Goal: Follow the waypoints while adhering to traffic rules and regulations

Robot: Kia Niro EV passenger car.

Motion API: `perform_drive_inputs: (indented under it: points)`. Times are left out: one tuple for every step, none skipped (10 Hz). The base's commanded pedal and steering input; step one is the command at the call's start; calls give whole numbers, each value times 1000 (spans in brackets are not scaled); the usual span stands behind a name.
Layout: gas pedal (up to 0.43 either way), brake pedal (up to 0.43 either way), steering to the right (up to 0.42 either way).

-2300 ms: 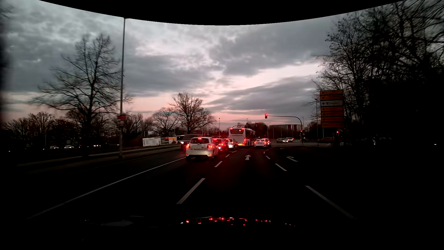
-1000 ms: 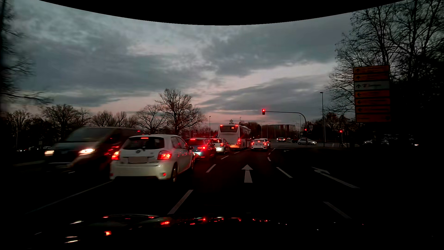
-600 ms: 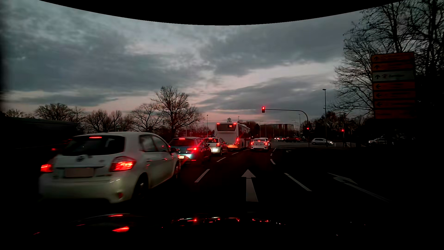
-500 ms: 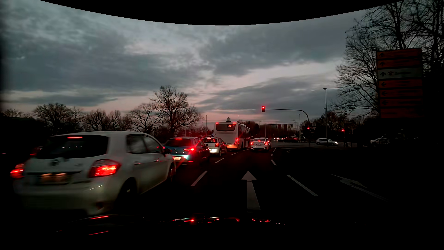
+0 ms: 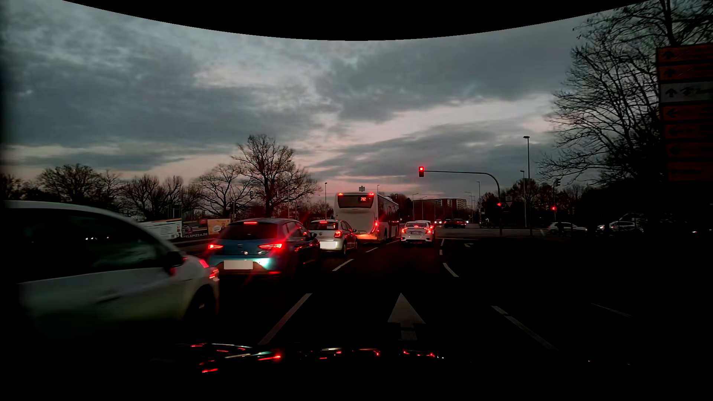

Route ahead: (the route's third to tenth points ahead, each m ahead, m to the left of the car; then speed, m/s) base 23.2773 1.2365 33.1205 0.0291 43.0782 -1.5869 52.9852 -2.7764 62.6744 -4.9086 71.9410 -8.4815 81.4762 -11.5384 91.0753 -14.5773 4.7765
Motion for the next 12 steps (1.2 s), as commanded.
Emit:
perform_drive_inputs:
  points:
    - [0,134,33]
    - [0,140,34]
    - [0,146,36]
    - [0,146,36]
    - [0,146,36]
    - [0,146,36]
    - [0,146,36]
    - [0,146,36]
    - [0,146,36]
    - [0,146,36]
    - [0,146,36]
    - [0,146,35]
